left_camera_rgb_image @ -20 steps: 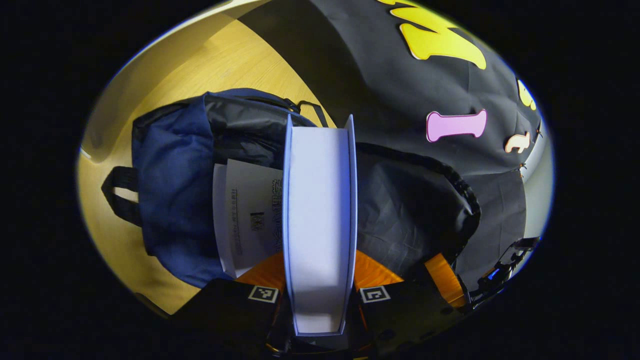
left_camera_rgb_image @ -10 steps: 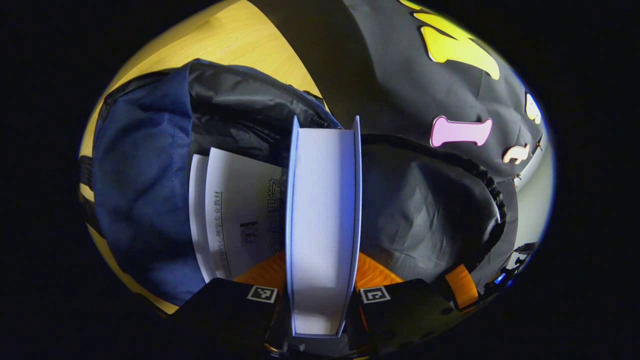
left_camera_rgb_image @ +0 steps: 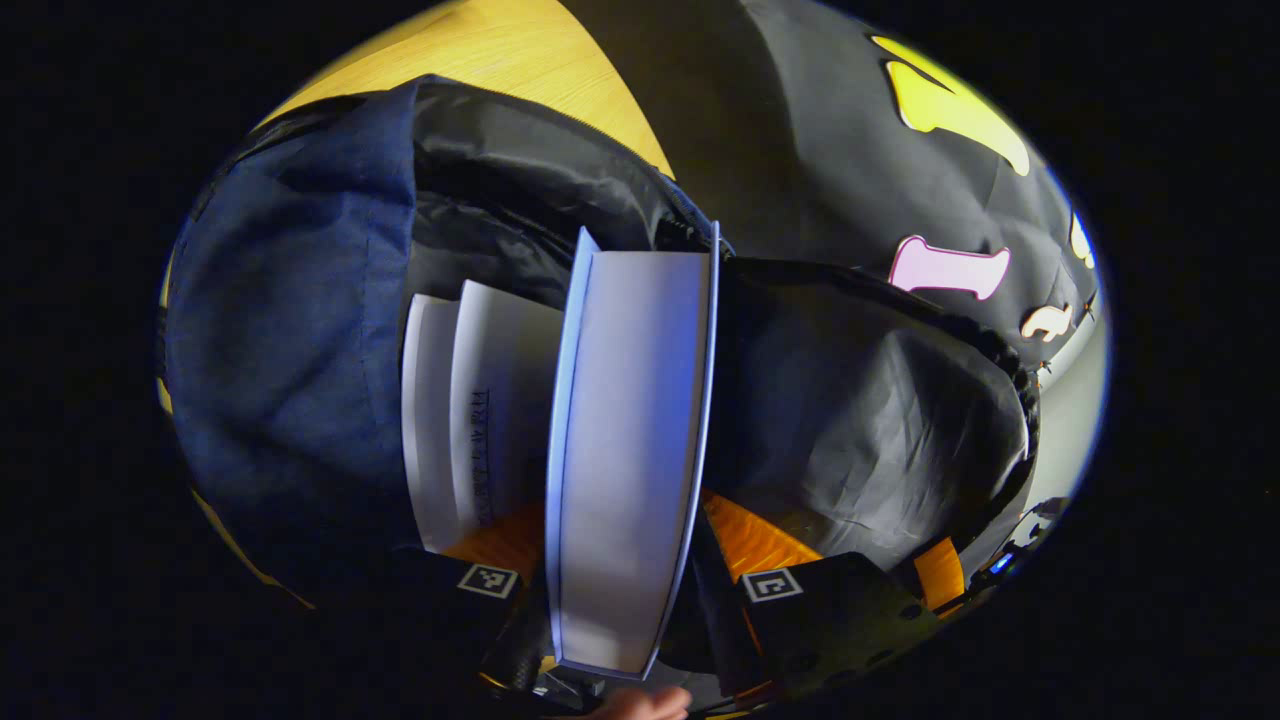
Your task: Open the schoolbag, grab two books from the bookshelf and put them into the schoolbag.
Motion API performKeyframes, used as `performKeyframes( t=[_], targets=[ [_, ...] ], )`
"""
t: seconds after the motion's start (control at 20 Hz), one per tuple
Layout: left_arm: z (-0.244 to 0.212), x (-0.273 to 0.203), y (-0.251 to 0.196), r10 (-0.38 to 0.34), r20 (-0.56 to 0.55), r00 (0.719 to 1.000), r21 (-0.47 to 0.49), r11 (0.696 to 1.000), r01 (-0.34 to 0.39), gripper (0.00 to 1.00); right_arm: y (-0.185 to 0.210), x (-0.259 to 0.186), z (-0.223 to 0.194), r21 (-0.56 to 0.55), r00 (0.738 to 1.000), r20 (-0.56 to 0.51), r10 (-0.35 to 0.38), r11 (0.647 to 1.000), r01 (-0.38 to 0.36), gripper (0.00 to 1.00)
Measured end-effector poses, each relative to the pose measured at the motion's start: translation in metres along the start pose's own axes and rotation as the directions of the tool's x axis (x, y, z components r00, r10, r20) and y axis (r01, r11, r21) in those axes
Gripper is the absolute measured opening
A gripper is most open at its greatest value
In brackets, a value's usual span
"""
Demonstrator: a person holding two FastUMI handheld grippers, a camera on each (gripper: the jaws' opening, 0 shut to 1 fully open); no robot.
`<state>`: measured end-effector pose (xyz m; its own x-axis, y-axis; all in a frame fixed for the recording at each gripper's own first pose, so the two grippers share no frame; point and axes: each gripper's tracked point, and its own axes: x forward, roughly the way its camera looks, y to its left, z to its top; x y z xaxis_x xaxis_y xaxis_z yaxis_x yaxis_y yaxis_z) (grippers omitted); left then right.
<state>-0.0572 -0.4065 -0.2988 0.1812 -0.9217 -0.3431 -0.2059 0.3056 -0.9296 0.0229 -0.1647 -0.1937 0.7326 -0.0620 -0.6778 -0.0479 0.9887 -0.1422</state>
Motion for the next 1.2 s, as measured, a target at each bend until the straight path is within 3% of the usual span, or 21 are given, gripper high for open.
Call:
performKeyframes(
  t=[0.05, 0.1, 0.15, 0.25, 0.45, 0.5, 0.6, 0.65, 1.0, 1.2],
  targets=[
    [-0.002, 0.001, 0.001, 0.019, -0.024, 1.0, -0.001, 1.0, -0.019, 0.69, 0.0, 0.0, 0.0, -0.001, 1.0, 0.001, -0.001, 1.0, 0.001, 0.0],
    [-0.005, -0.001, 0.003, 0.041, -0.052, 0.998, 0.007, 0.999, -0.041, 0.78, -0.001, 0.001, 0.001, -0.003, 1.0, 0.005, -0.002, 1.0, 0.002, 0.0],
    [-0.004, -0.001, 0.003, 0.062, -0.058, 0.996, 0.012, 0.998, -0.061, 0.73, -0.001, 0.001, 0.002, -0.004, 1.0, 0.007, -0.001, 1.0, 0.001, 0.0],
    [-0.006, -0.006, 0.005, 0.109, -0.068, 0.992, 0.029, 0.994, -0.107, 0.8, -0.001, 0.002, 0.001, -0.003, 1.0, 0.007, 0.001, 1.0, -0.001, 0.0],
    [-0.015, -0.026, 0.013, 0.251, -0.1, 0.963, 0.078, 0.967, -0.244, 0.77, 0.008, 0.004, -0.001, 0.016, 1.0, 0.009, 0.024, 1.0, -0.024, 0.0],
    [-0.018, -0.035, 0.015, 0.297, -0.098, 0.95, 0.112, 0.952, -0.286, 0.77, 0.01, 0.005, -0.002, 0.018, 1.0, 0.01, 0.03, 0.999, -0.03, 0.0],
    [-0.018, -0.053, 0.019, 0.386, -0.095, 0.918, 0.184, 0.913, -0.365, 0.94, 0.015, 0.005, -0.004, 0.024, 0.999, 0.013, 0.039, 0.999, -0.04, 0.0],
    [-0.018, -0.063, 0.017, 0.415, -0.09, 0.905, 0.215, 0.896, -0.39, 0.96, 0.017, 0.006, -0.005, 0.028, 0.999, 0.015, 0.044, 0.999, -0.045, 0.0],
    [-0.015, -0.122, 0.014, 0.563, -0.024, 0.826, 0.336, 0.783, -0.523, 0.97, 0.026, 0.006, -0.012, 0.079, 0.997, 0.037, 0.064, 0.995, -0.066, 0.0],
    [-0.012, -0.165, 0.011, 0.639, 0.023, 0.769, 0.413, 0.694, -0.59, 0.97, 0.037, 0.004, -0.015, 0.085, 0.996, 0.054, 0.075, 0.993, -0.079, 0.0]
  ],
)
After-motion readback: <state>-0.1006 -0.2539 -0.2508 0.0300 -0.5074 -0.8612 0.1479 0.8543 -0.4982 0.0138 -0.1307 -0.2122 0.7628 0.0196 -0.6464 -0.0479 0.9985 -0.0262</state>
